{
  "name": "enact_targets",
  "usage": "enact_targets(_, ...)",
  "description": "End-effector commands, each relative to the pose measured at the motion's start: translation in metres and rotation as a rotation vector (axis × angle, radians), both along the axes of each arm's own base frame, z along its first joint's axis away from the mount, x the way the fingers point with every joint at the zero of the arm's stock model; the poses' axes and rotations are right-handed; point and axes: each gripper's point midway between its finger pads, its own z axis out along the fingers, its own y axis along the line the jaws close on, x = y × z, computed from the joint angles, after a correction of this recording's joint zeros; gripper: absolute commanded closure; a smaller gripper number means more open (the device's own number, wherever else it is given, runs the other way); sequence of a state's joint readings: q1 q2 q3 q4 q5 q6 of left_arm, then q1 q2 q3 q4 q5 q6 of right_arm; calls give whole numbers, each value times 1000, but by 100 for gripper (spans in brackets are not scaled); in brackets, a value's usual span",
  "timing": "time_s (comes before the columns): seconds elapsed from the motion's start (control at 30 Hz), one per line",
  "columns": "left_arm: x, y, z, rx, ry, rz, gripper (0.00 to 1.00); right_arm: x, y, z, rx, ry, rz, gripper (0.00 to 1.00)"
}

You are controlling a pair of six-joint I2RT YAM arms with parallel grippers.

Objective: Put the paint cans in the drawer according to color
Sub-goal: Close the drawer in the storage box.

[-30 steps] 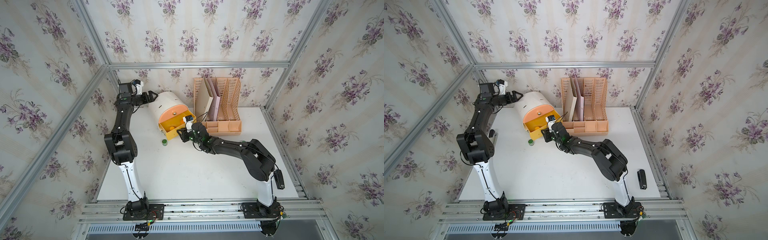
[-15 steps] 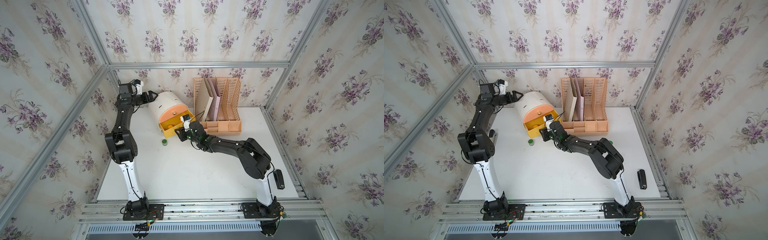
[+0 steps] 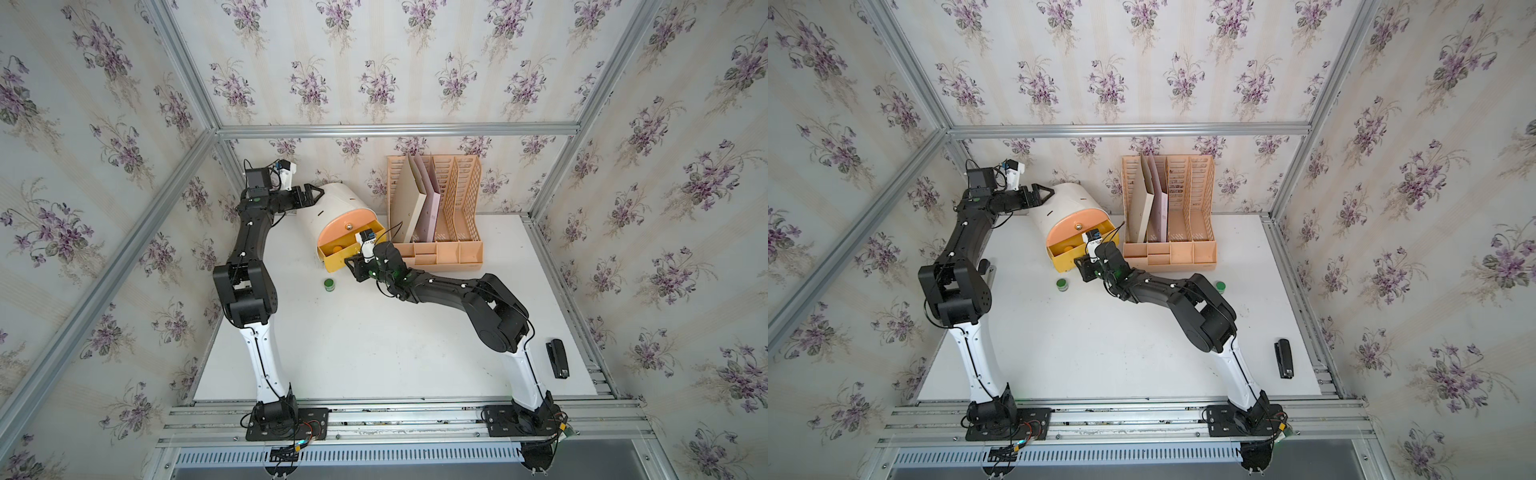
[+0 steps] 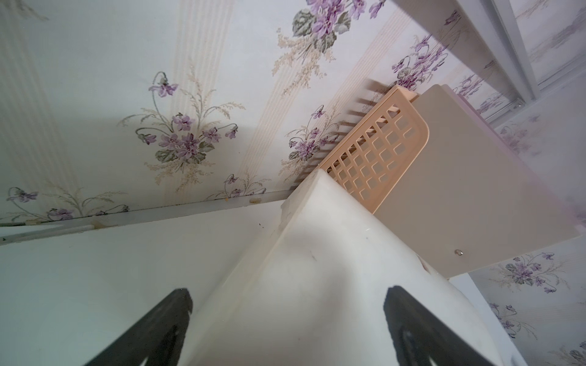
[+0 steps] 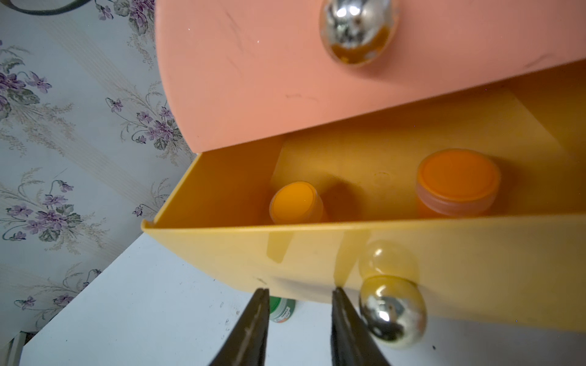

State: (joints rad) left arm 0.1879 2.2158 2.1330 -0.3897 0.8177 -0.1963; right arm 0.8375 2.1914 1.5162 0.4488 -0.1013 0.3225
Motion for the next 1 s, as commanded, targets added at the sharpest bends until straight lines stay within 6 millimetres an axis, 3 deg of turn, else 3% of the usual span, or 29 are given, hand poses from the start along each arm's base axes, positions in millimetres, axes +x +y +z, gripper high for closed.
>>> enact_targets(0.0, -1, -3, 10, 3, -42, -23, 1, 5, 8, 15, 59, -47, 5, 64)
enact_targets(0.5, 0, -6, 10, -6, -48, -42, 1, 22, 31, 29, 118, -166, 30, 64)
enact_targets(0.97, 1, -2, -4, 8, -5, -24, 1, 32, 41, 21, 172, -158, 11, 66)
